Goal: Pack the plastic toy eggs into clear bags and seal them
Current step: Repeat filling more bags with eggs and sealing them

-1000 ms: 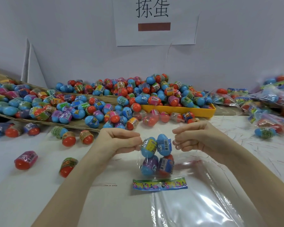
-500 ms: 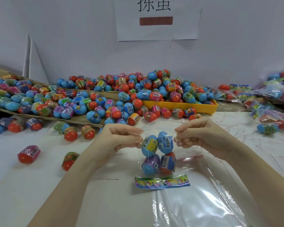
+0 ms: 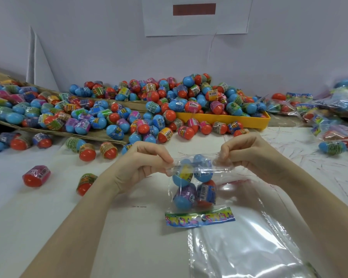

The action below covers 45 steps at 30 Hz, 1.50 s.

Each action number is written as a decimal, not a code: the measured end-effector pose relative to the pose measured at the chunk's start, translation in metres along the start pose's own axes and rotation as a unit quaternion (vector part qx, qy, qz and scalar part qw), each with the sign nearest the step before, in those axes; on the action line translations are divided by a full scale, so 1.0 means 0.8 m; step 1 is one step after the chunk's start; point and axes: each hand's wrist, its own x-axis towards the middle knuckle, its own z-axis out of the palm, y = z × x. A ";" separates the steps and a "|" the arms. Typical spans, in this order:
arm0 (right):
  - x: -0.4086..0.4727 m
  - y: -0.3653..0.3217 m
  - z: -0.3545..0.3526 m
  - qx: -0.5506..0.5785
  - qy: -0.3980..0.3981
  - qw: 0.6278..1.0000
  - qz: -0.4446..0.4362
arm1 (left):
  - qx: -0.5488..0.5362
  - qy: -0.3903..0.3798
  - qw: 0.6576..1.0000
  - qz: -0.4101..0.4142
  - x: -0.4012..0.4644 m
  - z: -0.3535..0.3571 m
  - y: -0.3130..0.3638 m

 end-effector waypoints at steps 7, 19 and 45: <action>0.000 -0.002 0.005 -0.061 0.018 0.998 -0.005 | 0.003 -0.051 0.998 -0.026 -0.002 -0.004 0.001; -0.001 -0.012 0.002 -0.164 0.075 0.983 -0.021 | 0.003 0.045 0.999 -0.019 -0.002 -0.008 0.010; -0.001 -0.012 0.003 -0.119 0.082 0.989 -0.039 | 0.116 -0.054 0.989 -0.070 -0.007 0.012 0.022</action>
